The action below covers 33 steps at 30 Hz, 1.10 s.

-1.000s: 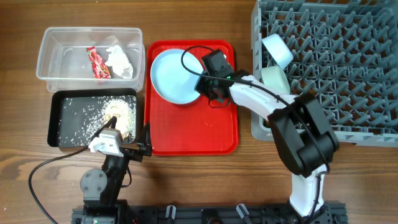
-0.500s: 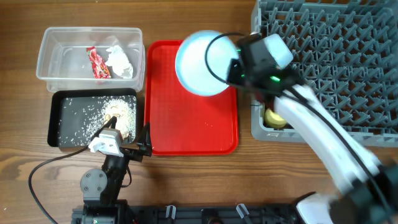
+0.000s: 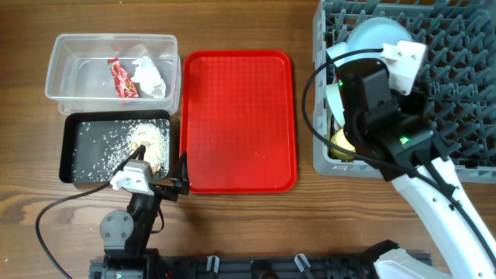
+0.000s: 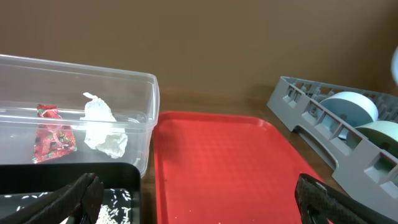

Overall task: Sort waste into correct bins and load items into the dishwasher rack
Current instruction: 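Lift the light-blue plate and stand it upright in the rack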

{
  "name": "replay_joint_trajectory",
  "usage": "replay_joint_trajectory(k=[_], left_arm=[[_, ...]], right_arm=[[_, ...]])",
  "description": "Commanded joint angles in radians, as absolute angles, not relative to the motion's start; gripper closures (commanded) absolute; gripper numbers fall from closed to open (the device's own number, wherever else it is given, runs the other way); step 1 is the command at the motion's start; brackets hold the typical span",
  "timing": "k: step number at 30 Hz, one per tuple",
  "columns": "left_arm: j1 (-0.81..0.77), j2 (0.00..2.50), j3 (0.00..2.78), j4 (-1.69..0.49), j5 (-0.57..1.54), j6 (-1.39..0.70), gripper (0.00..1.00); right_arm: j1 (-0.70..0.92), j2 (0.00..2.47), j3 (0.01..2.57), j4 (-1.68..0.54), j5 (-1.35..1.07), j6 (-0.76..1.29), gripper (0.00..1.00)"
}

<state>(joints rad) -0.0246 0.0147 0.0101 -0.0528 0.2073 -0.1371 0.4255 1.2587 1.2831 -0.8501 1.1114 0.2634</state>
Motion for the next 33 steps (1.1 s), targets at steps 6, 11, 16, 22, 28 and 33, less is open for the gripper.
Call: replay_joint_trajectory(k=[6, 11, 16, 22, 28, 33], left_arm=[[-0.028, 0.009, 0.006, -0.057, 0.213, -0.142, 0.00], [-0.028, 0.009, 0.006, -0.057, 0.213, -0.142, 0.00], [-0.028, 0.009, 0.006, -0.057, 0.213, -0.142, 0.00], [-0.028, 0.009, 0.006, -0.057, 0.213, -0.142, 0.00], [-0.028, 0.009, 0.006, -0.057, 0.213, -0.142, 0.00], [-0.028, 0.009, 0.006, -0.057, 0.213, -0.142, 0.00]], right_arm=[[0.283, 1.370, 1.281, -0.842, 1.256, 0.151, 0.96], [0.248, 1.497, 1.281, -0.802, 1.242, 0.121, 0.96], [0.262, 1.605, 1.281, -0.703, 1.237, 0.018, 0.96], [0.315, 1.640, 1.281, -0.645, 1.233, -0.046, 0.79], [0.422, 1.625, 1.283, -0.589, 1.163, -0.112, 0.60], [0.566, 1.619, 1.283, -0.585, 1.090, -0.093, 0.56]])
